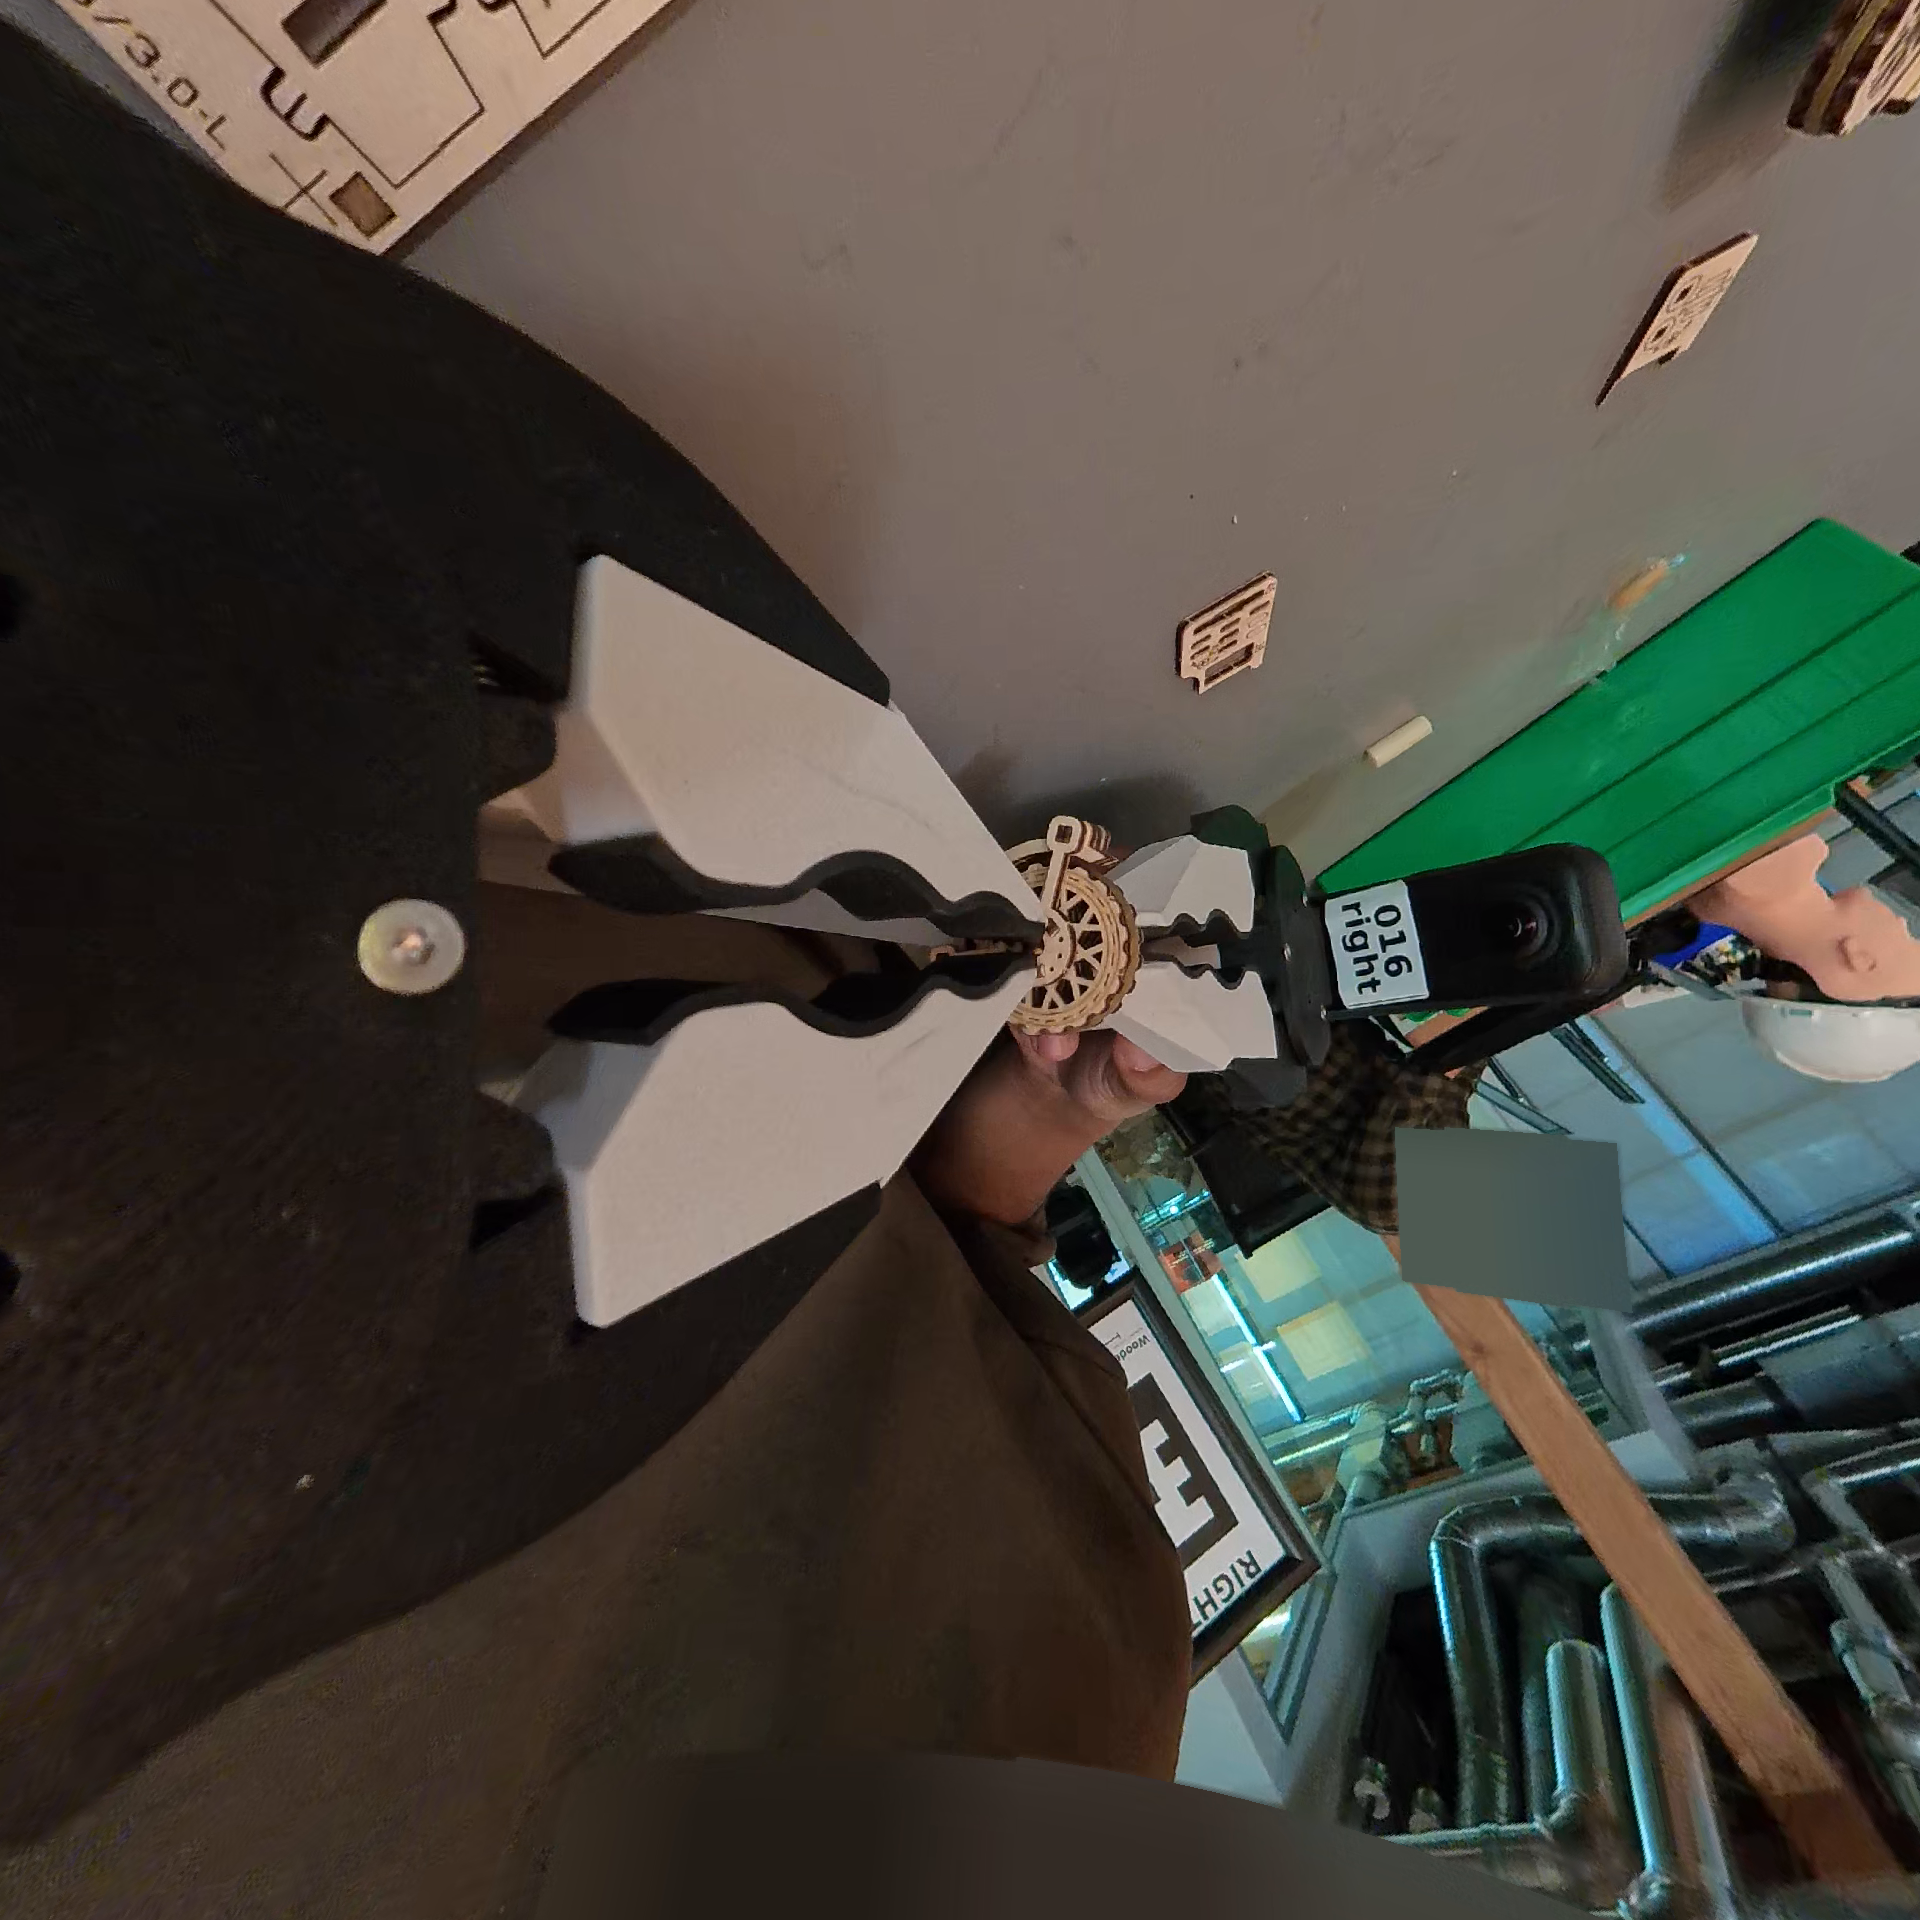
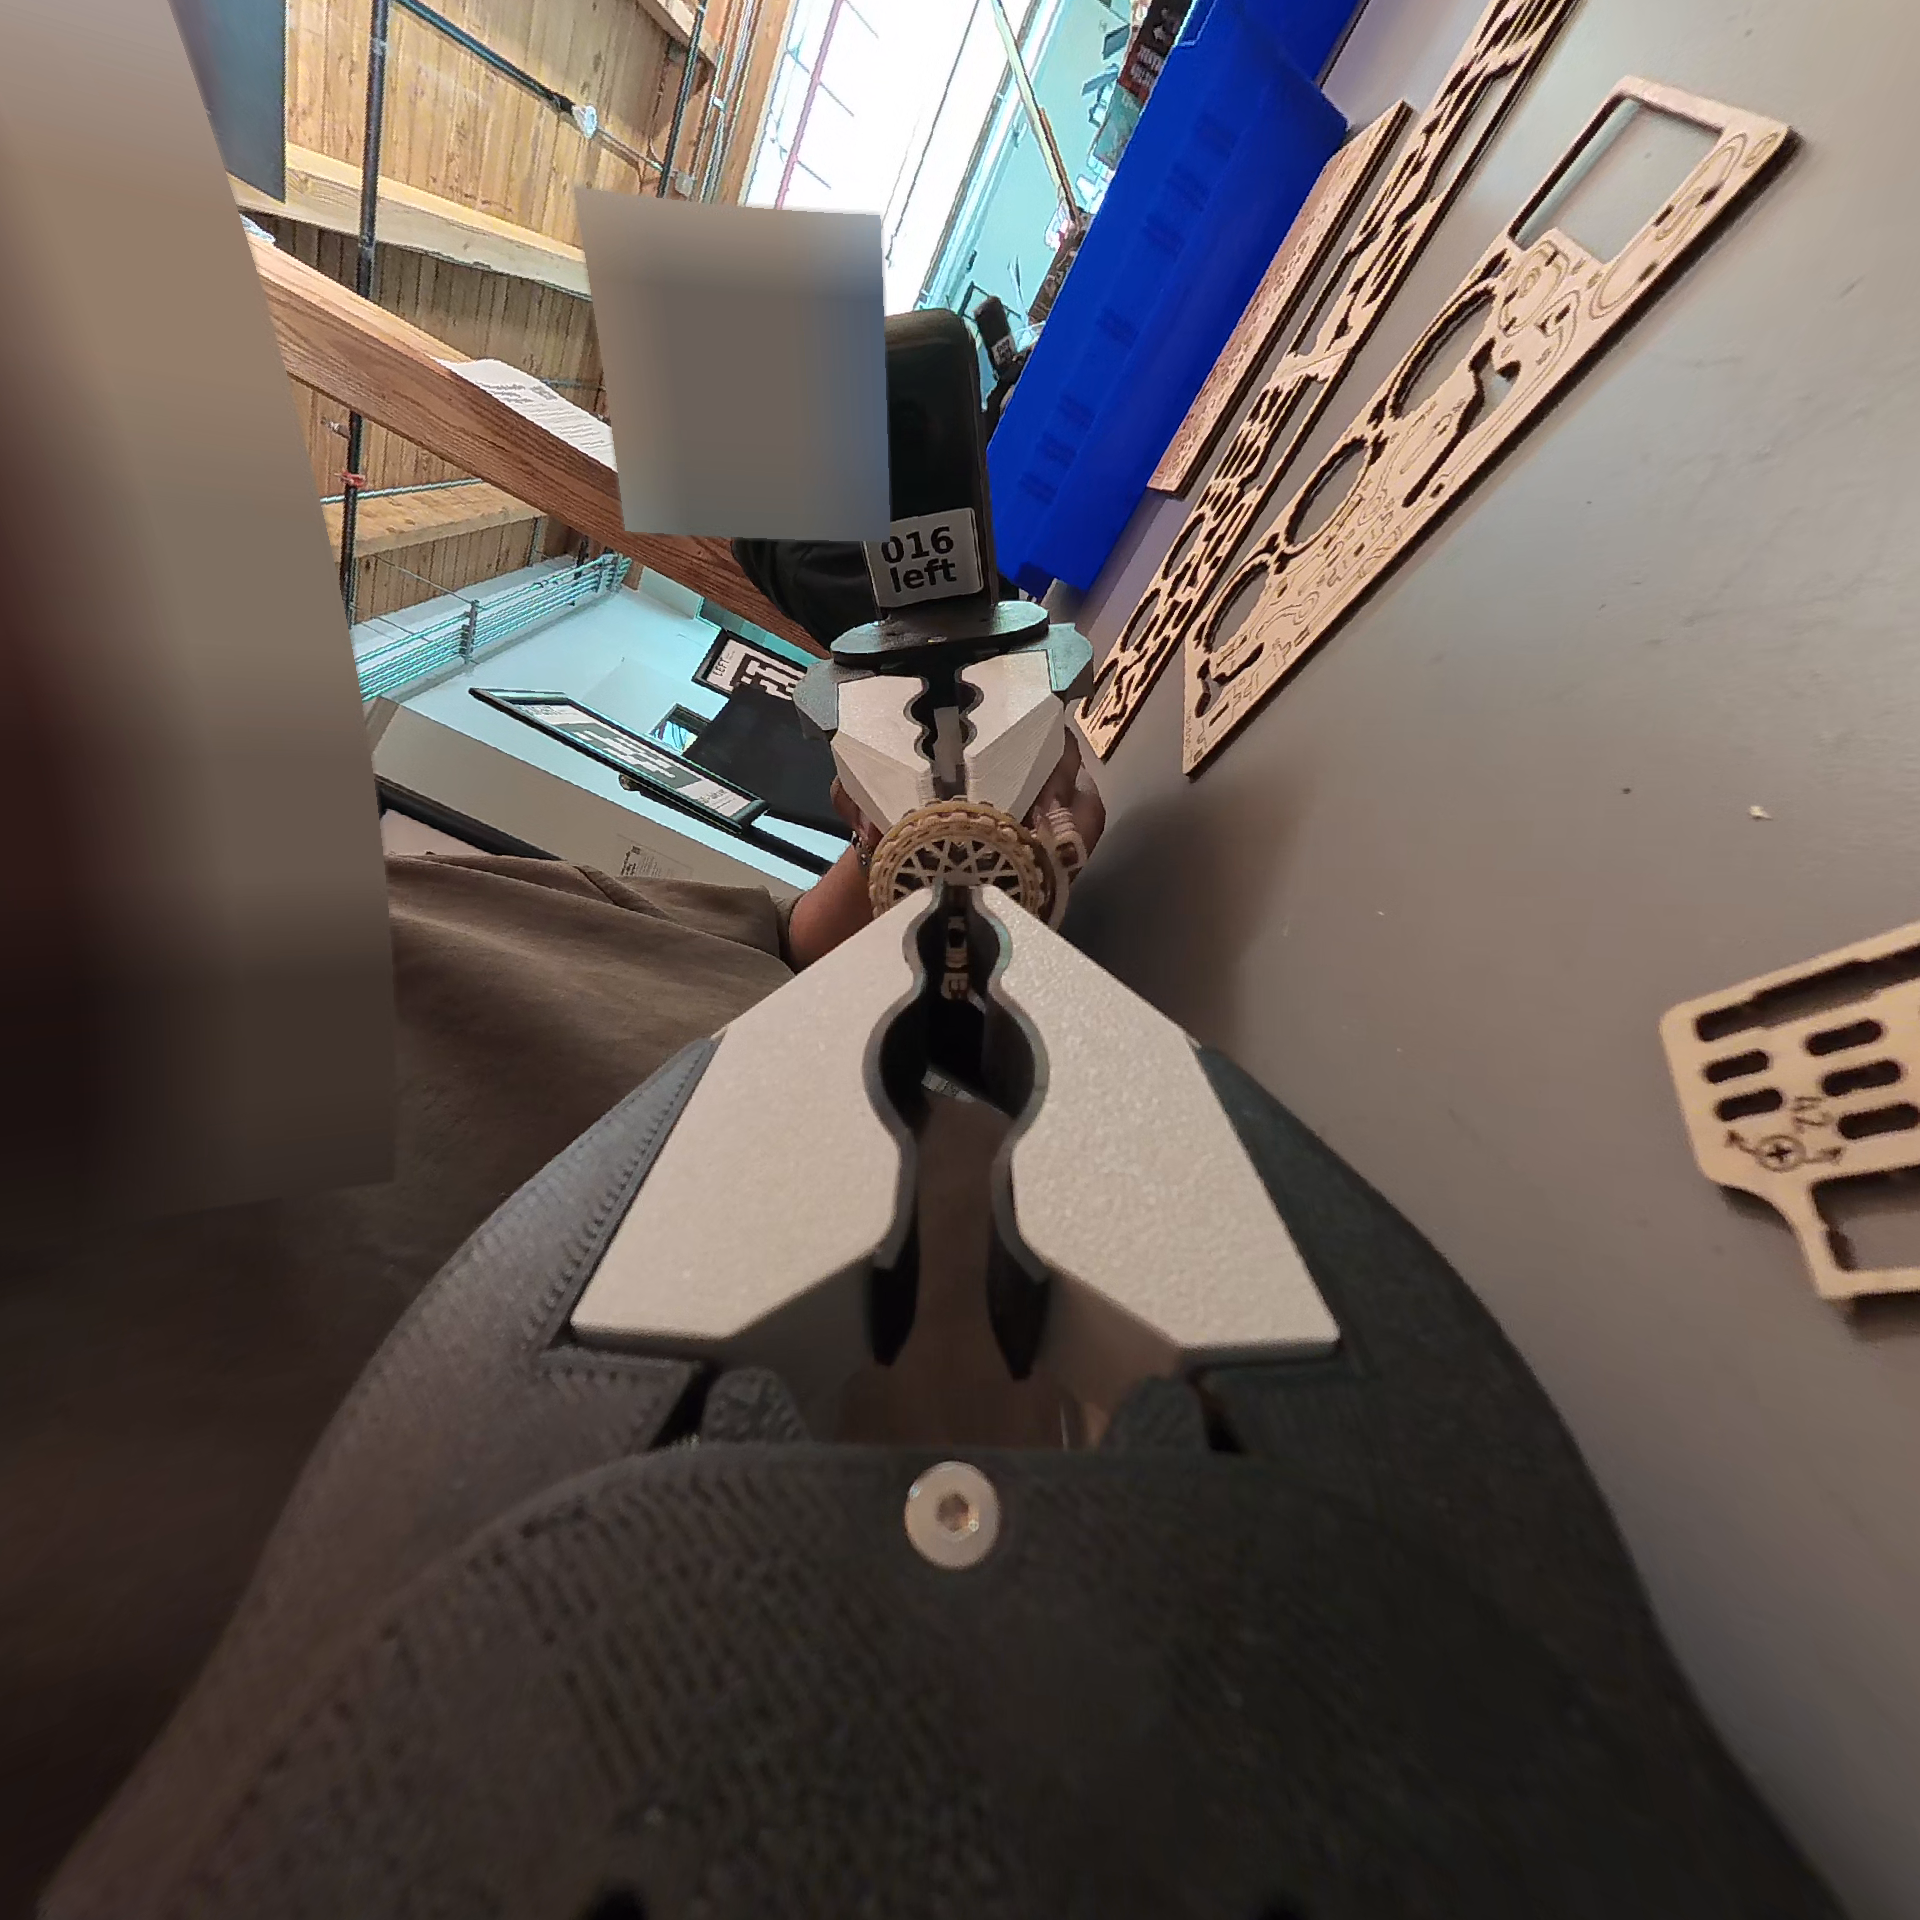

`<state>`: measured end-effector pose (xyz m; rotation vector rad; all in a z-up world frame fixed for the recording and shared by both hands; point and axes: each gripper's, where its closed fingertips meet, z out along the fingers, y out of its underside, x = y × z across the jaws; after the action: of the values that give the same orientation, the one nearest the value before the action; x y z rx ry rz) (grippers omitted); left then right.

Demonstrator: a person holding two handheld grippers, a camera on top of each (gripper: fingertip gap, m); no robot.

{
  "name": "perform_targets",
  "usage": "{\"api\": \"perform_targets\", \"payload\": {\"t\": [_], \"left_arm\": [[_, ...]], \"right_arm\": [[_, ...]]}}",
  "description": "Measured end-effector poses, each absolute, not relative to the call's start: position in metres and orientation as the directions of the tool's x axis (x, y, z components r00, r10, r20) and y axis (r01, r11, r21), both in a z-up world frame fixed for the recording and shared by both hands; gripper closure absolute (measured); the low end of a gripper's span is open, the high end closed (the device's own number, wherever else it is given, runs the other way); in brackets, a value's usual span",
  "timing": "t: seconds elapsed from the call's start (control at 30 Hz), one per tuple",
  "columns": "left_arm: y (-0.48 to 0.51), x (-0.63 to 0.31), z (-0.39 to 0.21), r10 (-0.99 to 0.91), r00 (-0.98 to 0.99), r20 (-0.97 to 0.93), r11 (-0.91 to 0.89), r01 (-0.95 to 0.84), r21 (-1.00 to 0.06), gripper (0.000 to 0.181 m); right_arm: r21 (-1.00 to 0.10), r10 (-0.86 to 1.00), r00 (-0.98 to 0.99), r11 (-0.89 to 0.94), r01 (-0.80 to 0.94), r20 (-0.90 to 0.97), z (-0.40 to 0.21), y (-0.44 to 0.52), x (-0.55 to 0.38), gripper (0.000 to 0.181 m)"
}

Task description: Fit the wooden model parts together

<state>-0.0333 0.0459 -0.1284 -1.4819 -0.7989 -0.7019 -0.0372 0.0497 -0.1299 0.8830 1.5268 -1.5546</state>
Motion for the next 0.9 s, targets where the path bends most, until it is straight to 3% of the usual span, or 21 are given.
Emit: {"api": "perform_targets", "payload": {"t": [0.27, 0.57, 0.9], "left_arm": [[0.044, -0.035, -0.124, 0.075, 0.608, 0.790, 0.002, 0.793, -0.610, 0.173], [0.046, -0.031, -0.117, 0.140, 0.764, 0.629, -0.013, 0.637, -0.771, 0.163], [0.047, -0.025, -0.123, 0.197, 0.877, 0.438, -0.105, 0.464, -0.880, 0.158]], "right_arm": [[-0.443, -0.082, -0.443, -0.020, 0.896, -0.893, -0.125, 0.054, -0.042, 0.181], [-0.444, -0.098, -0.442, -0.002, 0.896, -0.892, -0.124, 0.052, -0.038, 0.181], [-0.438, -0.114, -0.433, 0.022, 0.899, -0.894, -0.124, 0.051, -0.033, 0.181]]}}
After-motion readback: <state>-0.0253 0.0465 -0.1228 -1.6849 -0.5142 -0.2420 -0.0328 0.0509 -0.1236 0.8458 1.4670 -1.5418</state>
